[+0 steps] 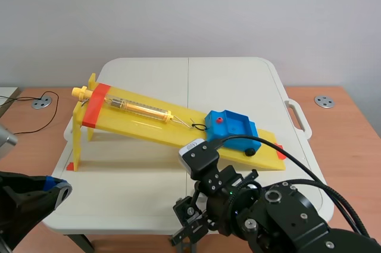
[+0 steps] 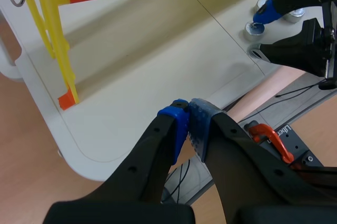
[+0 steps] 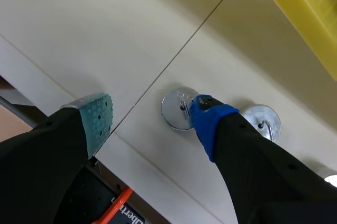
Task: Place the four metal weights on the blue cart on the ramp.
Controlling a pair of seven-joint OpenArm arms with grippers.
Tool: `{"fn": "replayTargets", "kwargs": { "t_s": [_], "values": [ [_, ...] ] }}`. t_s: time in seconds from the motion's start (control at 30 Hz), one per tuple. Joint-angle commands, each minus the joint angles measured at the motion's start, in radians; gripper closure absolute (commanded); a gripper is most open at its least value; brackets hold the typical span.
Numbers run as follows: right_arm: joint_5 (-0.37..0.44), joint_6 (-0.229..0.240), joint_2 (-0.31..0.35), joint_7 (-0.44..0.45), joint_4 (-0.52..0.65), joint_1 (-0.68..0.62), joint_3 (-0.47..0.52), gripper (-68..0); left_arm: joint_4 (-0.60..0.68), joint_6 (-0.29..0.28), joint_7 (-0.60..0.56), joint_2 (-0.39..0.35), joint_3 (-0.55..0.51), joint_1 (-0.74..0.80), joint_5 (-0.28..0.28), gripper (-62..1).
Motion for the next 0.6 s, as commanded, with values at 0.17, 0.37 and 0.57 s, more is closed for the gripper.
{"fn": "replayTargets", "kwargs": {
  "t_s": [0.17, 0.37, 0.57],
  "values": [
    [0.011, -0.027, -0.019, 0.113, 0.025, 0.077, -0.013, -20.5, 0.074, -0.031, -0.078, 0.021, -0.017, -0.008, -0.074, -4.0],
    [0.011, -0.042, -0.019, 0.095, 0.000, 0.077, -0.013, -6.7, 0.074, -0.031, -0.078, 0.021, -0.017, -0.008, -0.074, -4.0],
    [0.011, -0.041, -0.018, 0.089, 0.004, 0.077, -0.011, -0.7, 0.074, -0.031, -0.078, 0.021, -0.017, -0.008, -0.074, -4.0]
  ]
}}
